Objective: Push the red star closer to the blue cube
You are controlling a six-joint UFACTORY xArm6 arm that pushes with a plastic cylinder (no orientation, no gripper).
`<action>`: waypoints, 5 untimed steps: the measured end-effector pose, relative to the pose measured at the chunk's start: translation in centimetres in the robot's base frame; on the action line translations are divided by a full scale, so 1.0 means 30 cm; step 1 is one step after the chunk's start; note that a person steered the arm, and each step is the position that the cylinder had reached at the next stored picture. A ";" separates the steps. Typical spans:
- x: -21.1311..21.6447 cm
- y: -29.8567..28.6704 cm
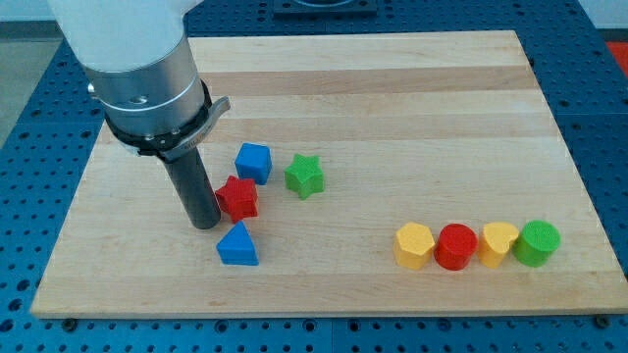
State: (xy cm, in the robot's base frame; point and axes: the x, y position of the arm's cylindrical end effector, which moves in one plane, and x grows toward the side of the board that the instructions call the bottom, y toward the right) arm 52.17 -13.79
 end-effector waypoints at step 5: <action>-0.086 -0.038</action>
